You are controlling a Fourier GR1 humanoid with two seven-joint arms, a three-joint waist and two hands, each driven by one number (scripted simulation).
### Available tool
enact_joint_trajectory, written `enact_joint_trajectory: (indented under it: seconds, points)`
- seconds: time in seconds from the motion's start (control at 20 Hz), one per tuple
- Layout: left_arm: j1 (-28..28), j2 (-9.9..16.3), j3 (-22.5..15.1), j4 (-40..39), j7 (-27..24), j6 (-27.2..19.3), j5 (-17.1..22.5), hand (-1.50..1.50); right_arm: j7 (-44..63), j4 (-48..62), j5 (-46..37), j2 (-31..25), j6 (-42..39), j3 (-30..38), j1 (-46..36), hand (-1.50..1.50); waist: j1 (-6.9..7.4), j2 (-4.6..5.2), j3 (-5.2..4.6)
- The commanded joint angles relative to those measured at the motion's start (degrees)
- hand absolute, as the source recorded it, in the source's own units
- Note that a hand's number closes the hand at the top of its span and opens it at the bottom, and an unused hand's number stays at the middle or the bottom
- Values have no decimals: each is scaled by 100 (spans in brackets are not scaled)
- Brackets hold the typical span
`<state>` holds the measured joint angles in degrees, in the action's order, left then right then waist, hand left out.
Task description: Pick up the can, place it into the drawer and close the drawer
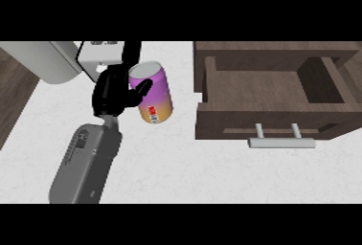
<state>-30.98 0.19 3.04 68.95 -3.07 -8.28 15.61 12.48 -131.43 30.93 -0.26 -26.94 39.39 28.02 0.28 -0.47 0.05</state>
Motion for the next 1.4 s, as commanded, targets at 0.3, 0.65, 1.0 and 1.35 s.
enact_joint_trajectory:
  seconds: [0.3,0.65,1.0,1.35]
  points:
    - [-1013,-17,-426,921,1432,-1173,-360,150,64,-42,111,24,-15,36,-19,-150,-87,33,-3]
    - [-1853,-18,-704,294,1505,-1593,-173,150,-433,454,-320,20,-66,-312,-54,-150,-115,46,-1]
    - [-2985,-19,-850,-700,1420,-2145,48,150,197,24,211,2,-97,95,-186,-150,-157,54,-4]
    - [-3624,-19,-1175,-1472,1141,-2557,529,150,288,-6,73,-3,-72,6,-258,-150,-167,53,-3]
